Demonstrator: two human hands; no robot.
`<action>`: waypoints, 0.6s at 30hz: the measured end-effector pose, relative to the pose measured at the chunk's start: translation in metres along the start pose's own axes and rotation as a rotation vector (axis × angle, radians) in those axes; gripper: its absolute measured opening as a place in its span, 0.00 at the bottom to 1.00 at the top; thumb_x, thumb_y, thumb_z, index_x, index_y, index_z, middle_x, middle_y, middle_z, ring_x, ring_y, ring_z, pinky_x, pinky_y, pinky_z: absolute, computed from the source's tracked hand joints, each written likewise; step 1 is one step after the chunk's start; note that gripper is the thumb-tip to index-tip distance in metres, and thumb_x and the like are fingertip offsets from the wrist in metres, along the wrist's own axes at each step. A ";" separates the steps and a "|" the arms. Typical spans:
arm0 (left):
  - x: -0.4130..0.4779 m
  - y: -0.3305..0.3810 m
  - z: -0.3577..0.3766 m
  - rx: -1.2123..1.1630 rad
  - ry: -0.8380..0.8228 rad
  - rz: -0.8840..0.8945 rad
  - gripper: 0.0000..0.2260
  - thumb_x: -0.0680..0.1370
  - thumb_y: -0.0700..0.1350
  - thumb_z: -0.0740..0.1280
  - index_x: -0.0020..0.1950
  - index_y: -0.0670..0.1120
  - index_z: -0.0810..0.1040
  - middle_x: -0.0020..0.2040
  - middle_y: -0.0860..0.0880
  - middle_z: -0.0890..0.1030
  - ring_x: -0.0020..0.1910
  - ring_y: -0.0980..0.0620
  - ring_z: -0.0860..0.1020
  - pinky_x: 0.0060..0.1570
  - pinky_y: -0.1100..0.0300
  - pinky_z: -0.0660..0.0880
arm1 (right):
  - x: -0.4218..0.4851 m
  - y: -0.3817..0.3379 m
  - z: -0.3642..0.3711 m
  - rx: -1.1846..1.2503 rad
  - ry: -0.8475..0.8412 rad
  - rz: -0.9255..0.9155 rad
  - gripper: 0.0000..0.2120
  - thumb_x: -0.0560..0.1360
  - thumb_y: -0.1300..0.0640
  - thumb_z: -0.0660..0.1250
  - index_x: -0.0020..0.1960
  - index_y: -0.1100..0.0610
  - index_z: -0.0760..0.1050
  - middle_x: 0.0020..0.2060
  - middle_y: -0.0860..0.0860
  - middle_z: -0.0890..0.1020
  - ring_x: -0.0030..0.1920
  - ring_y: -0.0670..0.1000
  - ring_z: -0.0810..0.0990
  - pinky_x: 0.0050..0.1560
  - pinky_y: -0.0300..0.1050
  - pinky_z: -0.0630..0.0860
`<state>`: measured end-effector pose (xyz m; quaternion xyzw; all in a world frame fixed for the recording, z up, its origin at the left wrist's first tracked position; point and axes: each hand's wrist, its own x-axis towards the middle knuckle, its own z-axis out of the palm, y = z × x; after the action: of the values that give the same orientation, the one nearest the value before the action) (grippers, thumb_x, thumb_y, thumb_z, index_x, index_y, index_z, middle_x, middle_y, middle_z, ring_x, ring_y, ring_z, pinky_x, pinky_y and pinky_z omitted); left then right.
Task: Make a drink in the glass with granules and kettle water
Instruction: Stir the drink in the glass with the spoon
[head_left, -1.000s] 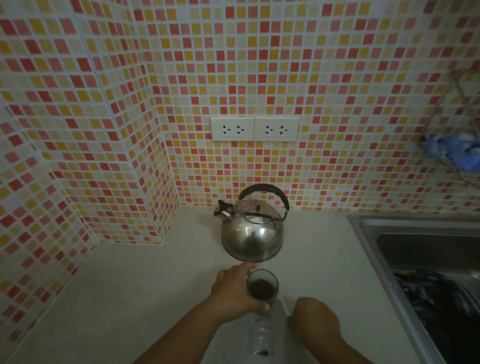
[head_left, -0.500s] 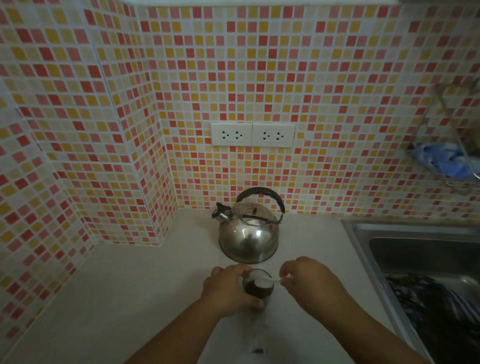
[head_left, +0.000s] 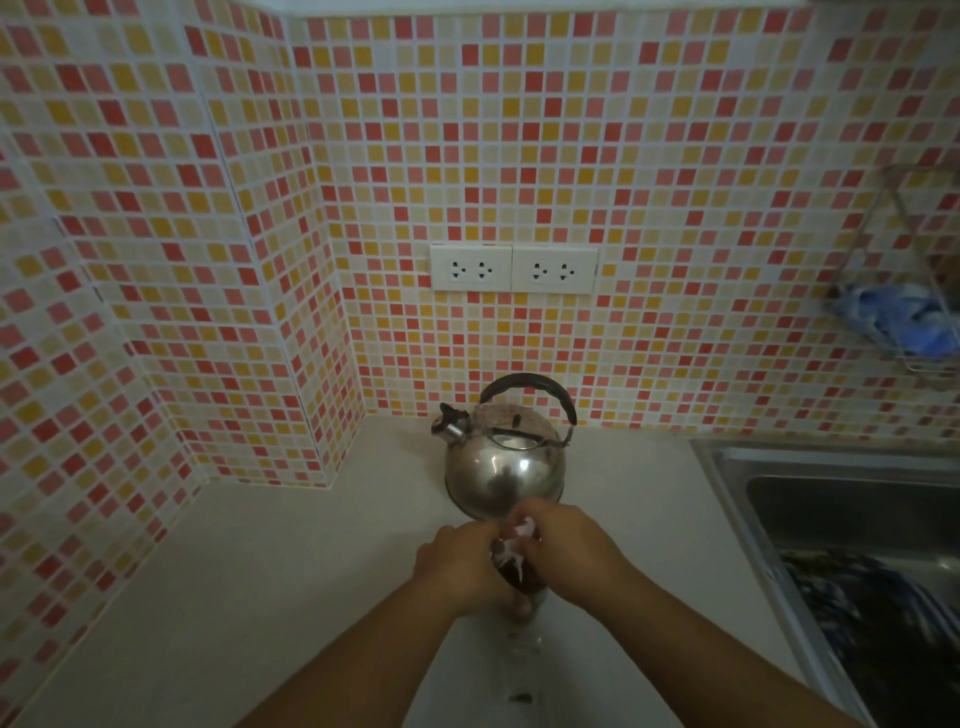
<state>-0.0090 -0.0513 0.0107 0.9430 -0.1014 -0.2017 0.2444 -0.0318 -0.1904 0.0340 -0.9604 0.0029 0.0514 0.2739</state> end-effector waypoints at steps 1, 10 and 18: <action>-0.001 0.000 0.000 -0.005 -0.002 -0.002 0.40 0.53 0.61 0.78 0.65 0.61 0.71 0.64 0.56 0.77 0.61 0.49 0.76 0.61 0.52 0.74 | 0.001 0.002 0.002 -0.057 0.002 -0.025 0.11 0.73 0.54 0.65 0.55 0.48 0.73 0.49 0.53 0.80 0.48 0.53 0.78 0.45 0.46 0.74; -0.001 0.001 0.000 -0.034 -0.023 -0.016 0.41 0.53 0.59 0.79 0.65 0.62 0.71 0.63 0.58 0.78 0.61 0.51 0.77 0.60 0.54 0.74 | 0.001 0.023 0.011 -0.128 -0.002 -0.088 0.05 0.72 0.53 0.64 0.48 0.46 0.73 0.44 0.48 0.71 0.41 0.47 0.71 0.36 0.36 0.66; 0.001 -0.001 -0.002 -0.054 -0.054 -0.039 0.43 0.53 0.58 0.80 0.66 0.62 0.70 0.65 0.57 0.77 0.62 0.51 0.76 0.61 0.55 0.73 | 0.003 0.024 0.005 -0.143 0.076 -0.053 0.05 0.71 0.52 0.66 0.47 0.47 0.77 0.45 0.49 0.73 0.41 0.47 0.71 0.41 0.39 0.67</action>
<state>-0.0072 -0.0502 0.0118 0.9321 -0.0840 -0.2346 0.2630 -0.0305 -0.2079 0.0170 -0.9785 -0.0159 0.0075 0.2056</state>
